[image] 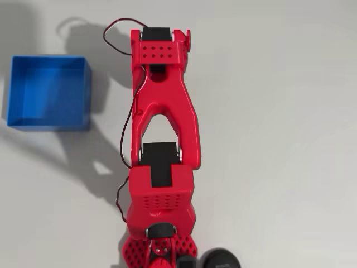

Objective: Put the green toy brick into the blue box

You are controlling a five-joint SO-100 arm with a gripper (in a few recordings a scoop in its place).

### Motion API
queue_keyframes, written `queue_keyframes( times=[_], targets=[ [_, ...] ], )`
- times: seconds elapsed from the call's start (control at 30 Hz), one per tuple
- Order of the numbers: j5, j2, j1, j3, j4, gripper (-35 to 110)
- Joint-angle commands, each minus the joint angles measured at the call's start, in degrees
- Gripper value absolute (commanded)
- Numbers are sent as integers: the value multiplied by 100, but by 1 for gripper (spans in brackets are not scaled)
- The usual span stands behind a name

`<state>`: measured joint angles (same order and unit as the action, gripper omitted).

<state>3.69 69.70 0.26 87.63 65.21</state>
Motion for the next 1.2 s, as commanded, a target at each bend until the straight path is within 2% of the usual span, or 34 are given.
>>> queue_keyframes(
  times=[0.0,0.27,0.4,1.17],
  targets=[
    [-9,220,-26,-290,26,0],
    [-246,264,-53,53,141,0],
    [-211,334,9,-123,598,0],
    [-800,2900,-914,-255,2136,0]
  ],
)
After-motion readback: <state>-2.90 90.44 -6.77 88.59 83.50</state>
